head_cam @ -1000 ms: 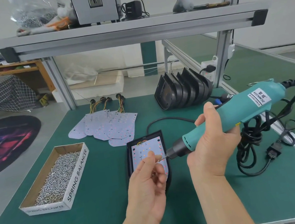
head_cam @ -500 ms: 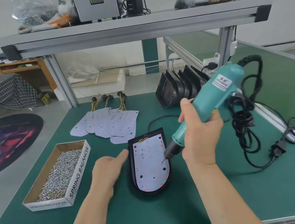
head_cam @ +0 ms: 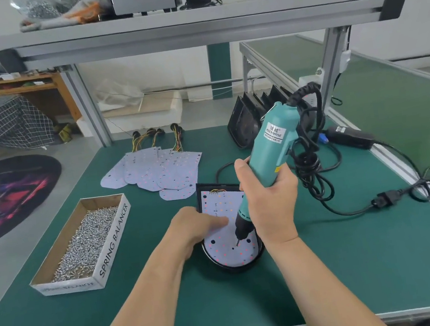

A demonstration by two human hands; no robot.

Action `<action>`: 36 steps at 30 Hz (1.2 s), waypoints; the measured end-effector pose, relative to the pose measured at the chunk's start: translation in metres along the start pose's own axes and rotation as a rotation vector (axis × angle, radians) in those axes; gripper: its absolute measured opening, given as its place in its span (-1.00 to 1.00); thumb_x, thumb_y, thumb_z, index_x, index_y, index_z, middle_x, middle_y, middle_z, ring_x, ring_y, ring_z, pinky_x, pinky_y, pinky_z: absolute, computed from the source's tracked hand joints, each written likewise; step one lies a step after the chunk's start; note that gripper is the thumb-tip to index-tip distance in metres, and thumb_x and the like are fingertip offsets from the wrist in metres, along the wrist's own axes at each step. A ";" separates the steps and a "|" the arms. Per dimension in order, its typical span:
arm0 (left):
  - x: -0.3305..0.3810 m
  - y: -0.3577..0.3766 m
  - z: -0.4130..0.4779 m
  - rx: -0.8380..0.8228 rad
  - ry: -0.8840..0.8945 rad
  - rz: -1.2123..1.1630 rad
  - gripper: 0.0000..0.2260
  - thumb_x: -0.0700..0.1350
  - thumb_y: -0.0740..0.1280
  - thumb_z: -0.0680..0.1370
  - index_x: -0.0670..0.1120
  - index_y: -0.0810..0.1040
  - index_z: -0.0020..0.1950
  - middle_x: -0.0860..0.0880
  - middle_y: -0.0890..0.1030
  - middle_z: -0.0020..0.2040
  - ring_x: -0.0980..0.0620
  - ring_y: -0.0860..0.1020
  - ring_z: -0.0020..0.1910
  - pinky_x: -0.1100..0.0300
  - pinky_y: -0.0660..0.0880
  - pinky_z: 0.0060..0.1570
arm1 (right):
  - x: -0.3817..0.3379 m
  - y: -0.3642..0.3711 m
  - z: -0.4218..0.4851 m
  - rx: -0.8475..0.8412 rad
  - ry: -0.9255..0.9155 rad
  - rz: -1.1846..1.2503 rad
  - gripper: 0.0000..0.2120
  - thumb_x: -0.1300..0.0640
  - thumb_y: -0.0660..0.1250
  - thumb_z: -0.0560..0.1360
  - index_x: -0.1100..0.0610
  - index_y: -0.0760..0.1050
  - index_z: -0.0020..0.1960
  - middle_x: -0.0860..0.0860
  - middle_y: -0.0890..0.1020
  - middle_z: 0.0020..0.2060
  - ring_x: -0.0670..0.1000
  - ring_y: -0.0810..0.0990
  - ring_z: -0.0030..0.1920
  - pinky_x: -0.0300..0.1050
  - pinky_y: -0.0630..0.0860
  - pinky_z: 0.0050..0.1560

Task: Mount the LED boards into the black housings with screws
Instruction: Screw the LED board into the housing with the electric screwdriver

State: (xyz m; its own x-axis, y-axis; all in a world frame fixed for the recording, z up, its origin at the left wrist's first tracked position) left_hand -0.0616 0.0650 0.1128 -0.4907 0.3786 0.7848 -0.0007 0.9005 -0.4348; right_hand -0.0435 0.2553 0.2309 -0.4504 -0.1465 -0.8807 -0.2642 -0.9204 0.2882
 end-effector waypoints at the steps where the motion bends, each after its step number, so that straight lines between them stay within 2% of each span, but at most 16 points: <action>1: 0.000 0.000 0.001 -0.005 -0.001 -0.008 -0.68 -0.04 0.57 0.32 -0.13 0.67 0.01 -0.04 0.72 -0.07 -0.04 0.68 -0.05 0.00 0.59 0.14 | 0.001 0.000 -0.001 0.001 0.001 0.005 -0.83 0.13 0.47 0.43 0.14 0.49 -0.23 -0.12 0.51 -0.45 -0.06 0.43 -0.42 -0.19 0.44 -0.35; 5: -0.002 0.001 0.001 -0.013 0.000 -0.009 -0.64 -0.04 0.59 0.31 -0.13 0.67 0.04 -0.05 0.73 -0.05 -0.05 0.69 -0.04 -0.02 0.59 0.15 | 0.002 0.002 -0.003 0.003 -0.008 0.014 -0.85 0.16 0.47 0.43 0.10 0.50 -0.23 -0.16 0.52 -0.46 -0.12 0.44 -0.43 -0.28 0.44 -0.35; 13: -0.001 0.001 0.001 -0.010 0.015 -0.007 -0.68 -0.04 0.58 0.33 -0.11 0.68 0.02 -0.03 0.73 -0.07 -0.02 0.68 -0.05 0.03 0.60 0.12 | 0.005 0.004 -0.004 -0.005 -0.016 -0.006 -0.85 0.12 0.47 0.42 0.09 0.51 -0.23 -0.14 0.53 -0.44 -0.08 0.46 -0.41 -0.22 0.46 -0.32; 19: 0.000 0.002 0.000 -0.016 0.023 -0.004 -0.66 -0.05 0.57 0.33 -0.12 0.67 0.06 -0.04 0.73 -0.04 -0.04 0.68 -0.02 -0.01 0.59 0.15 | 0.006 0.008 -0.006 -0.028 -0.042 -0.019 -0.73 0.10 0.47 0.42 0.27 0.46 -0.20 -0.09 0.49 -0.44 -0.08 0.43 -0.41 -0.16 0.45 -0.35; 25: -0.001 0.002 0.002 -0.003 0.024 0.002 -0.63 -0.01 0.58 0.32 -0.11 0.67 0.06 -0.05 0.72 -0.03 -0.06 0.68 -0.02 -0.04 0.59 0.15 | 0.010 0.009 -0.008 -0.033 -0.008 0.012 -0.61 0.00 0.45 0.38 0.28 0.35 -0.26 -0.14 0.40 -0.48 -0.07 0.34 -0.44 -0.15 0.36 -0.39; 28: 0.000 0.003 0.002 -0.004 0.021 0.011 -0.63 -0.01 0.59 0.31 -0.10 0.67 0.05 -0.05 0.72 -0.04 -0.06 0.68 -0.02 -0.04 0.59 0.14 | 0.013 0.009 -0.008 -0.026 0.022 -0.003 -0.64 0.03 0.45 0.39 0.24 0.35 -0.28 -0.14 0.39 -0.48 -0.06 0.33 -0.43 -0.14 0.35 -0.38; 31: 0.000 0.002 0.000 -0.005 0.017 0.006 -0.62 0.00 0.59 0.31 -0.11 0.67 0.05 -0.05 0.72 -0.03 -0.06 0.68 -0.02 -0.03 0.59 0.15 | 0.014 0.008 -0.009 -0.010 0.049 0.004 -0.75 0.08 0.46 0.40 0.12 0.41 -0.28 -0.17 0.44 -0.49 -0.08 0.37 -0.43 -0.18 0.40 -0.36; 34: -0.001 0.002 -0.002 -0.015 0.002 0.006 -0.53 0.03 0.60 0.29 -0.14 0.63 0.11 -0.07 0.70 0.04 -0.08 0.66 0.04 -0.04 0.57 0.18 | 0.012 0.004 -0.008 -0.013 0.057 0.037 -0.83 0.11 0.47 0.42 0.11 0.49 -0.23 -0.14 0.50 -0.45 -0.08 0.44 -0.40 -0.27 0.44 -0.32; 36: 0.000 0.003 -0.004 -0.030 -0.005 -0.008 -0.46 0.05 0.60 0.25 -0.17 0.62 0.13 -0.09 0.69 0.06 -0.10 0.65 0.06 -0.05 0.55 0.19 | 0.008 0.001 -0.008 -0.018 0.031 0.070 -0.85 0.12 0.48 0.44 0.13 0.53 -0.20 -0.09 0.53 -0.41 -0.05 0.47 -0.37 -0.25 0.47 -0.27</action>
State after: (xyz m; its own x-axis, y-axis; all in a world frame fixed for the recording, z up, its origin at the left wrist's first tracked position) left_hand -0.0579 0.0682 0.1132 -0.4949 0.3704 0.7860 0.0213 0.9095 -0.4151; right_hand -0.0402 0.2501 0.2209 -0.4401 -0.2219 -0.8701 -0.2176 -0.9138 0.3431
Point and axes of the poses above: each hand's wrist, its own z-axis towards the middle knuckle, its own y-axis out of the palm, x = y × z, the point moved 9 cm from there along z, towards the middle knuckle
